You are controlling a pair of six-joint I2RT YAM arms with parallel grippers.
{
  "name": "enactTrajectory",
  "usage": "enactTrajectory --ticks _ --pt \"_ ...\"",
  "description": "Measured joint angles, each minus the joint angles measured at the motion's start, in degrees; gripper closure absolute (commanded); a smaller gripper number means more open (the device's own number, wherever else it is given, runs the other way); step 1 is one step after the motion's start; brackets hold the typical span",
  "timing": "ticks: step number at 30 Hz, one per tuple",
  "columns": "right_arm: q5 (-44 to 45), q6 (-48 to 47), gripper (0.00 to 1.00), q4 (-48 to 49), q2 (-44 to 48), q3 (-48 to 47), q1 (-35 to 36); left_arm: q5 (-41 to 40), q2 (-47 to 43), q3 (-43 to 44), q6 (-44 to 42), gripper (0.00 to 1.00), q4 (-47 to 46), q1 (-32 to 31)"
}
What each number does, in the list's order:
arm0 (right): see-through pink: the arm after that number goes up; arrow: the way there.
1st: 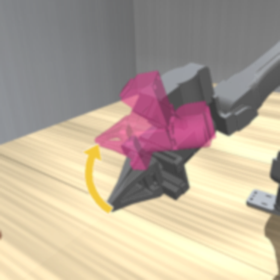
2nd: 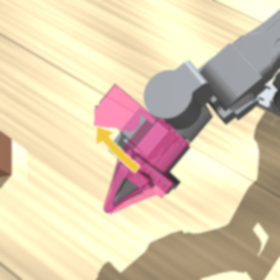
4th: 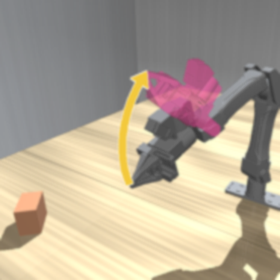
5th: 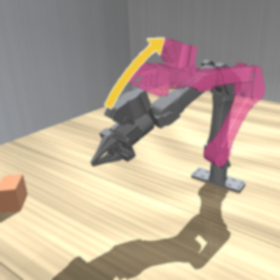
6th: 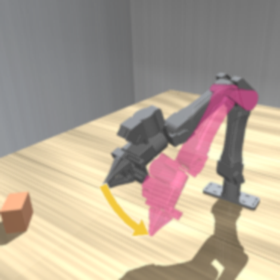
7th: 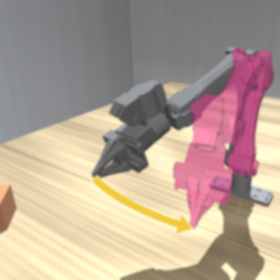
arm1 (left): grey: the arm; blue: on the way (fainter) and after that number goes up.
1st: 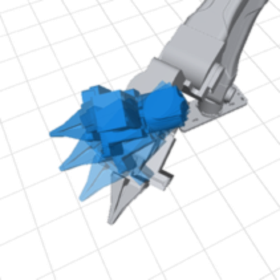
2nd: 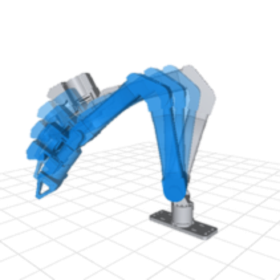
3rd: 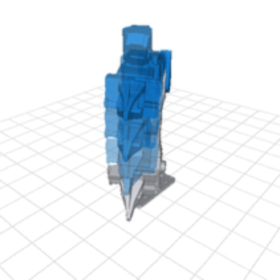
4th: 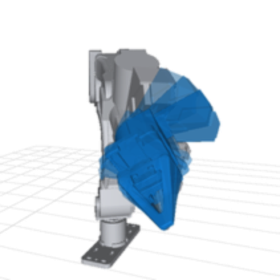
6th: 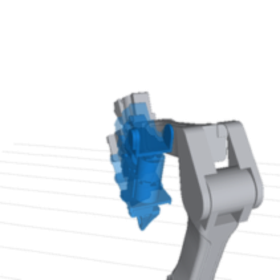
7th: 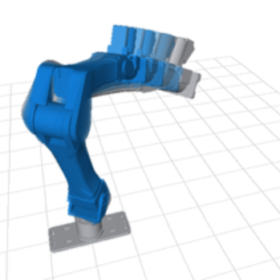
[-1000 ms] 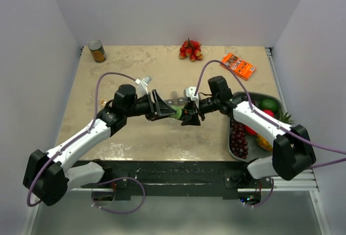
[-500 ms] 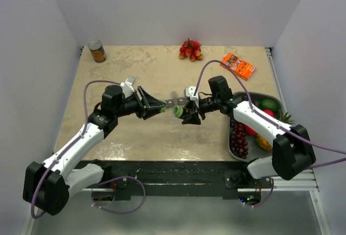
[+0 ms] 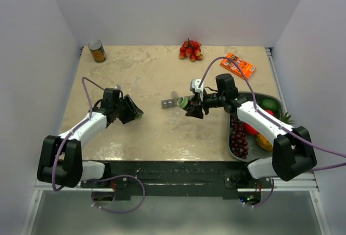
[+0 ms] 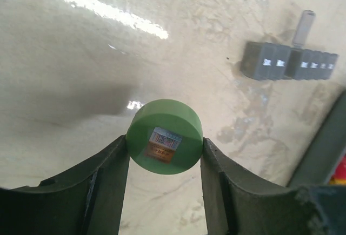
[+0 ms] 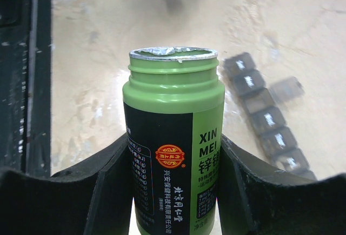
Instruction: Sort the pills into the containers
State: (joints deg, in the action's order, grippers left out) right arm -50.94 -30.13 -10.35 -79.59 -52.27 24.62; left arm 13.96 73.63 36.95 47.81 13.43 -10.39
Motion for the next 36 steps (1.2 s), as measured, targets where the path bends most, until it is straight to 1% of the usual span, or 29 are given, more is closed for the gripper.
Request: enactTrajectory --ticks 2,3,4,5,7,8,14,17,18,21,23,24,26,27,28,29,30,32,33,34,35,36 --pt "1.79 1.88 1.00 1.46 0.17 0.35 -0.85 -2.05 1.75 0.74 -2.08 0.47 0.11 0.04" --pt "2.56 2.62 1.00 2.14 0.17 0.35 -1.16 -2.71 2.21 1.01 -2.69 0.42 0.13 0.04" --pt "3.43 3.28 1.00 2.69 0.17 0.39 -1.38 -3.52 2.64 1.38 -3.41 0.25 0.31 0.04" --pt "3.82 3.74 1.00 3.08 0.17 0.42 -1.51 -4.28 3.06 1.77 -4.00 0.20 0.50 0.04" --pt "4.46 4.63 1.00 3.98 0.17 0.52 -1.68 -5.70 3.41 2.21 -5.09 0.06 0.63 0.04" --pt "4.68 4.96 1.00 4.15 0.17 0.57 -1.79 -6.23 3.41 2.25 -5.49 0.02 0.70 0.04" --pt "4.46 6.80 1.00 5.03 0.24 0.57 -3.15 -7.58 2.51 2.27 -6.56 0.01 1.42 0.04" --pt "3.54 7.91 1.00 4.83 1.14 0.57 -5.05 -5.86 0.39 2.29 -9.01 0.01 1.42 0.11" --pt "3.65 8.66 1.00 4.70 1.99 0.50 -6.03 -4.79 -0.39 2.29 -10.05 0.01 1.27 0.13" --pt "5.42 13.44 1.00 4.22 5.09 -1.44 -9.97 2.75 -4.79 2.25 -15.17 0.01 0.20 0.20" --pt "6.08 20.17 1.00 5.20 6.36 -5.53 -14.97 7.56 -9.07 1.86 -17.81 0.01 -1.53 0.17" --pt "5.75 24.74 1.00 6.51 6.56 -8.46 -18.64 9.44 -11.39 1.60 -18.97 0.01 -2.60 0.17" --pt "1.73 35.47 1.00 13.25 6.40 -14.01 -25.62 12.83 -15.26 1.16 -20.70 0.01 -4.48 0.20" --pt "-0.66 42.66 1.00 19.30 6.38 -15.69 -27.89 14.43 -16.74 0.96 -21.49 0.01 -5.38 0.20" --pt "-3.23 50.62 1.00 29.14 6.49 -15.98 -28.26 15.89 -17.70 0.81 -22.12 0.01 -6.14 0.20" --pt "-7.02 63.80 1.00 44.78 6.58 -15.63 -24.98 17.40 -18.34 0.66 -22.88 0.01 -6.64 0.20" --pt "-8.96 68.76 1.00 50.23 6.67 -15.47 -22.67 17.97 -18.45 0.63 -23.21 0.01 -6.73 0.17" --pt "-13.81 81.40 1.00 61.88 7.78 -14.51 -13.75 19.89 -18.71 0.09 -24.09 0.01 -7.06 0.20" --pt "-17.25 85.68 1.00 66.05 8.44 -14.05 -10.51 20.63 -18.91 -0.26 -24.59 0.01 -7.02 0.20" --pt "-20.79 88.43 1.00 69.35 9.64 -14.01 -9.53 21.35 -19.19 -0.52 -25.00 0.01 -6.82 0.20" --pt "-20.96 89.20 1.00 71.06 11.56 -14.25 -12.61 21.84 -19.47 -0.66 -25.31 0.01 -6.73 0.20" --pt "-20.24 88.85 1.00 70.82 13.03 -14.75 -14.49 22.29 -19.93 -0.70 -25.97 0.01 -6.58 0.20"
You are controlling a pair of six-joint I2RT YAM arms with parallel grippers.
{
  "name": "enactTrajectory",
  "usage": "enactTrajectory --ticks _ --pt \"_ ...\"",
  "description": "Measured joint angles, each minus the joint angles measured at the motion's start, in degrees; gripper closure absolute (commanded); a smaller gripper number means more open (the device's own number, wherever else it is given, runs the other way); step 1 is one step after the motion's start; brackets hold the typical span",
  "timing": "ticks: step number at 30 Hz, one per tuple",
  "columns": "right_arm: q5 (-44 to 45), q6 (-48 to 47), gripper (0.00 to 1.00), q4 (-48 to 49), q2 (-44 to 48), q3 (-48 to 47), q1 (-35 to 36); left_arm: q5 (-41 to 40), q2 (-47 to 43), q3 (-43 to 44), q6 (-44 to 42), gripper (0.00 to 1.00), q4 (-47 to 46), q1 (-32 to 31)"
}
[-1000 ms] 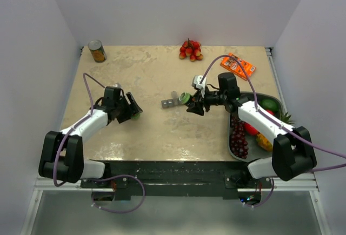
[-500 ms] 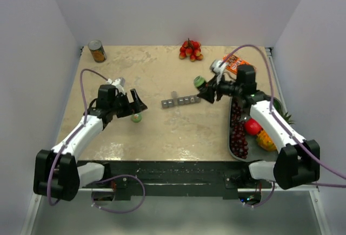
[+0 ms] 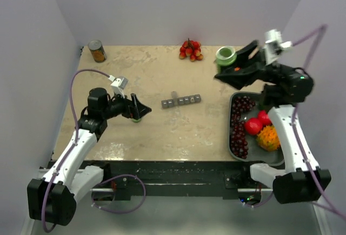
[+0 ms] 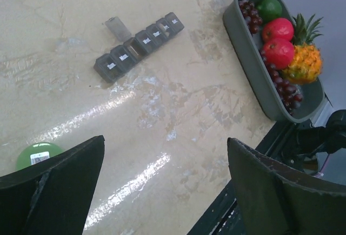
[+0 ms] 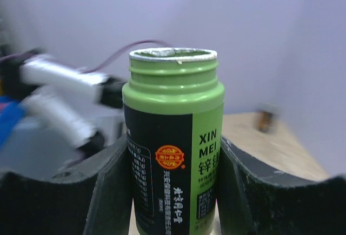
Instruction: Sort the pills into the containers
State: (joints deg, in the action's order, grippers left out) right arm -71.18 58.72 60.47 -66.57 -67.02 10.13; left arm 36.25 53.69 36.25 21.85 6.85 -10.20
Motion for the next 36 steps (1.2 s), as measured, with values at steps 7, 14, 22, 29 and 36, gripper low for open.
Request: enactTrajectory --ticks 7,14,22,29,36 --pt "5.16 -25.97 1.00 -31.10 5.33 -2.62 -4.55 1.60 -2.60 0.00 -3.13 0.01 -0.15 0.00" --pt "14.27 -70.66 1.00 -73.75 1.66 -2.27 3.04 1.73 0.79 0.00 -3.41 0.05 -1.68 0.00" --pt "30.47 -93.57 1.00 -93.72 -21.16 -2.45 16.59 -0.94 8.24 0.66 -5.42 0.11 0.83 0.00" --pt "39.45 -100.35 1.00 -98.64 -33.20 -10.84 16.39 -4.07 9.33 0.66 -7.96 0.11 2.80 0.00" --pt "46.27 -101.92 1.00 -100.26 -41.03 -18.93 16.74 -5.97 9.35 0.79 -9.27 0.11 4.42 0.00"
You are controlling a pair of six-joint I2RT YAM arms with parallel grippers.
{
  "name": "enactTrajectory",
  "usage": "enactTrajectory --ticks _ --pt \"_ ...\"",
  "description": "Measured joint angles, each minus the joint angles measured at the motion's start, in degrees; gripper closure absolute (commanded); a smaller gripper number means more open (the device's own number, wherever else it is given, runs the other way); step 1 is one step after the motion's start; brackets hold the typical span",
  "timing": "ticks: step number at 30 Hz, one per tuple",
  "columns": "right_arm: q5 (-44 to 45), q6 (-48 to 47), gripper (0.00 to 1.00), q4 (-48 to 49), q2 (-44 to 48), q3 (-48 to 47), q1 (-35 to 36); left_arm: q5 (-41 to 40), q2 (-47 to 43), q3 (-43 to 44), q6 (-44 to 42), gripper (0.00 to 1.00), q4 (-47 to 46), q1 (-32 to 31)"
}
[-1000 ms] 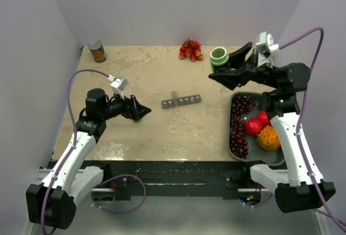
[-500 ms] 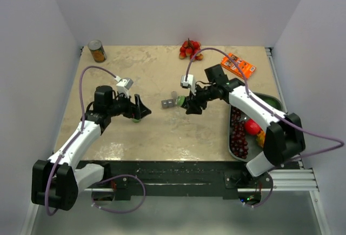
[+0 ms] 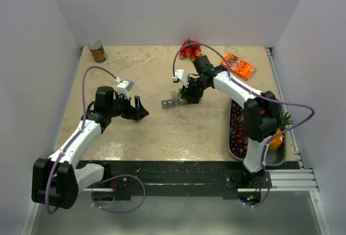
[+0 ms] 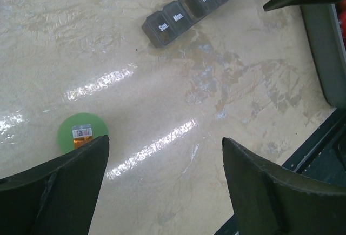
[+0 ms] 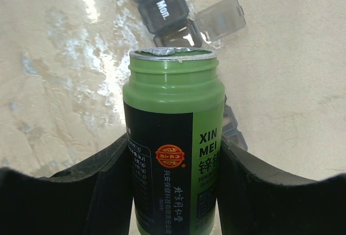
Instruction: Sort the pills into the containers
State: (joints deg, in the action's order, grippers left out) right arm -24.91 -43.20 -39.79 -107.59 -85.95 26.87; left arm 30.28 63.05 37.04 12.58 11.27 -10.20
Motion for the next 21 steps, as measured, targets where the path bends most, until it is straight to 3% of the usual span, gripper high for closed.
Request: enactTrajectory --ticks 21 --pt "13.51 -0.57 1.00 -6.64 -8.87 -7.04 4.31 -1.60 0.11 0.79 -0.39 0.11 1.29 0.00"
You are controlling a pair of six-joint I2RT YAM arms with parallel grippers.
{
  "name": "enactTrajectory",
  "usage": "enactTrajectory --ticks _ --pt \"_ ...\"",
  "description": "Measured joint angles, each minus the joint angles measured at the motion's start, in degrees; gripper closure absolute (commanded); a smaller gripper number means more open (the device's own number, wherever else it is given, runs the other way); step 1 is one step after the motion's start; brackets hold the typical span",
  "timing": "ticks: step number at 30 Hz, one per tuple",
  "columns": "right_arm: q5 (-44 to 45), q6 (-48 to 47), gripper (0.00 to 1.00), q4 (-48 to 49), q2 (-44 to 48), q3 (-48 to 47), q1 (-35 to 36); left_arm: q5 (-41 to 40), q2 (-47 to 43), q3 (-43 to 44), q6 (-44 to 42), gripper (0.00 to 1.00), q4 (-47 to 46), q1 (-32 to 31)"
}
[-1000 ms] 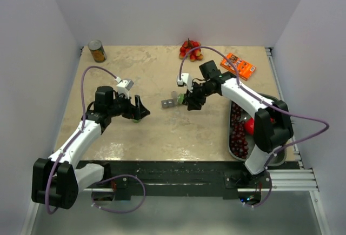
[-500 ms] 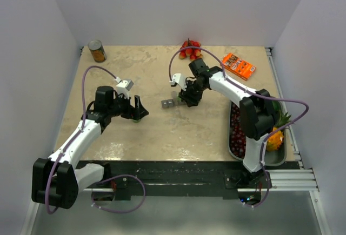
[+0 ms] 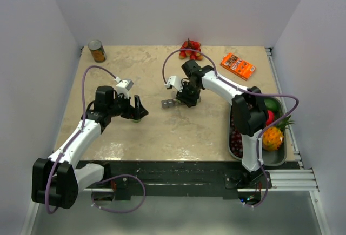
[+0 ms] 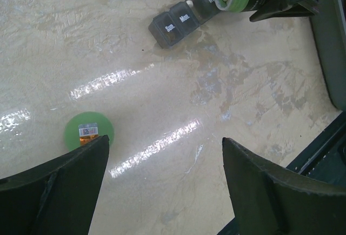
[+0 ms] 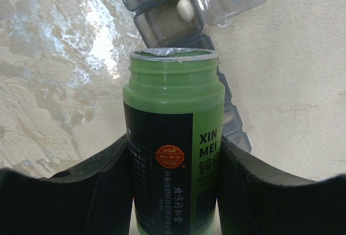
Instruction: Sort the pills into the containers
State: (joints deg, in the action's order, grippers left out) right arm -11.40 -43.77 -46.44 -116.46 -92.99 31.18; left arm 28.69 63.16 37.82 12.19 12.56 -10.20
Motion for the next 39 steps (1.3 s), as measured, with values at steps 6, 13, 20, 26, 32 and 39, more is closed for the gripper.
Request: enactTrajectory --ticks 6,13,20,26,32,39 --pt "2.14 0.24 1.00 -1.25 -0.52 -1.29 0.44 0.02 0.00 0.00 0.00 0.11 0.00 0.00" --pt "3.56 0.28 1.00 -2.34 -0.52 -1.95 1.31 0.02 0.00 0.00 -0.02 0.11 0.02 0.00" --pt "6.05 0.44 1.00 -3.74 -2.32 -4.04 1.95 0.00 0.00 0.00 -0.02 0.11 0.02 0.00" --pt "7.45 0.72 1.00 -4.72 -3.48 -4.61 2.32 0.00 0.00 0.00 -0.02 0.11 0.04 0.00" --pt "8.15 0.94 1.00 -5.68 -3.50 -5.81 2.71 0.00 0.00 0.00 -0.02 0.11 0.04 0.00" --pt "9.20 1.18 1.00 -6.95 -4.04 -7.17 3.34 0.00 0.00 0.00 -0.02 0.11 0.04 0.00"
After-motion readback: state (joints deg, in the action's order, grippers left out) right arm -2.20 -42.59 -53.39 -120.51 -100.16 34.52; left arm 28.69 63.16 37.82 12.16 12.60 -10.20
